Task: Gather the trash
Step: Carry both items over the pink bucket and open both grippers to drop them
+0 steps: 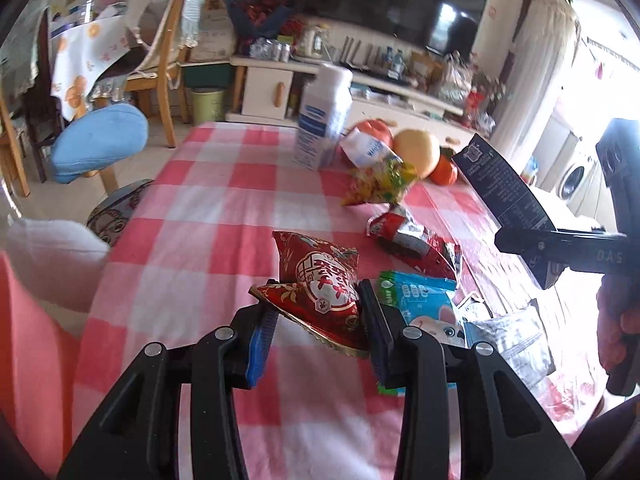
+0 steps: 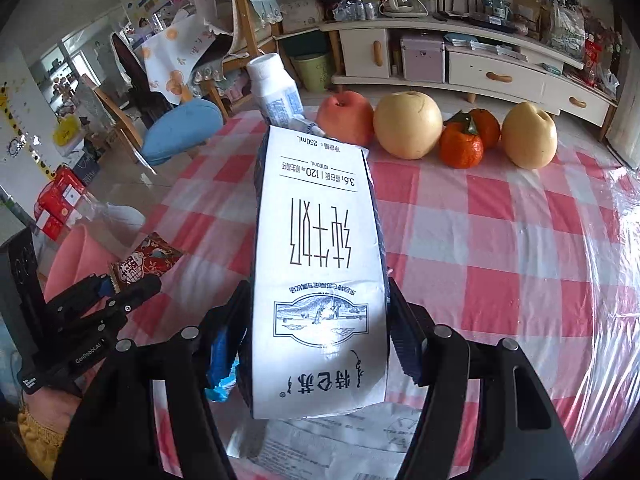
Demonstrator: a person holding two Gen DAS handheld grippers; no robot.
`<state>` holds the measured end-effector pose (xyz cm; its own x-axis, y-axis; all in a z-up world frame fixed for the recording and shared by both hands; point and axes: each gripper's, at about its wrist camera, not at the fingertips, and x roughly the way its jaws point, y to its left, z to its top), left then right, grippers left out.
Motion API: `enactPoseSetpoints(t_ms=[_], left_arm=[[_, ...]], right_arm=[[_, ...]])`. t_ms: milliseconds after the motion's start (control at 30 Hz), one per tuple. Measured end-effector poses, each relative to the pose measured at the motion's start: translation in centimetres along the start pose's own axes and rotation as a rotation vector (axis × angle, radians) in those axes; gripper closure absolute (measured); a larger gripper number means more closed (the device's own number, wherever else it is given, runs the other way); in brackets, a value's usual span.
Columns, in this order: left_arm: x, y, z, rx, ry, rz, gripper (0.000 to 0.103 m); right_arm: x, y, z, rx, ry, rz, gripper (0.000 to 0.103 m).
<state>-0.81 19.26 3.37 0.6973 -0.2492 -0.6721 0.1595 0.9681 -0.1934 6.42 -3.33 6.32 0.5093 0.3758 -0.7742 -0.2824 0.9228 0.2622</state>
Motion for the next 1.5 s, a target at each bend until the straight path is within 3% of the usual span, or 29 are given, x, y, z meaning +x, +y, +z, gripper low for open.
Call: enactPoseSetpoints(t_ms=[367, 667, 933, 1067, 1267, 1333, 1367, 1500], left_arm=[[-5.3, 5.5, -0.2, -0.159, -0.106, 0.071, 0.061], [-10.5, 12.5, -0.4, -0.312, -0.219, 0.176, 0.061], [-14.8, 20.5, -2.1, -0.539, -0.295, 0.298, 0.061], [-15.3, 23.5, -3.0, -0.631, -0.292, 0.337, 0.061], [-16.0, 27.1, -4.6, -0.746, -0.281, 0.396, 0.061], [-15.9, 27.8, -4.7, -0.767, -0.269, 0.406, 0.051], [-15.9, 28.0, -4.8, -0.772, -0.267, 0.418, 0.039], [-16.0, 27.7, -4.7, -0.754, -0.280, 0.429, 0.032]], right_arm=[[-1.6, 7.6, 0.2, -0.054, -0.029, 0.138, 0.037], [-1.5, 17.6, 0.1, -0.176, -0.029, 0.246, 0.037], [2.3, 27.7, 0.2, -0.243, 0.036, 0.343, 0.037], [4.1, 33.0, 0.3, -0.297, 0.062, 0.378, 0.037], [7.4, 37.6, 1.2, -0.319, 0.097, 0.397, 0.035], [8.8, 38.1, 1.4, -0.300, 0.127, 0.398, 0.025], [9.1, 38.0, 1.4, -0.285, 0.130, 0.395, 0.025], [8.9, 36.4, 1.1, -0.237, 0.100, 0.393, 0.020]])
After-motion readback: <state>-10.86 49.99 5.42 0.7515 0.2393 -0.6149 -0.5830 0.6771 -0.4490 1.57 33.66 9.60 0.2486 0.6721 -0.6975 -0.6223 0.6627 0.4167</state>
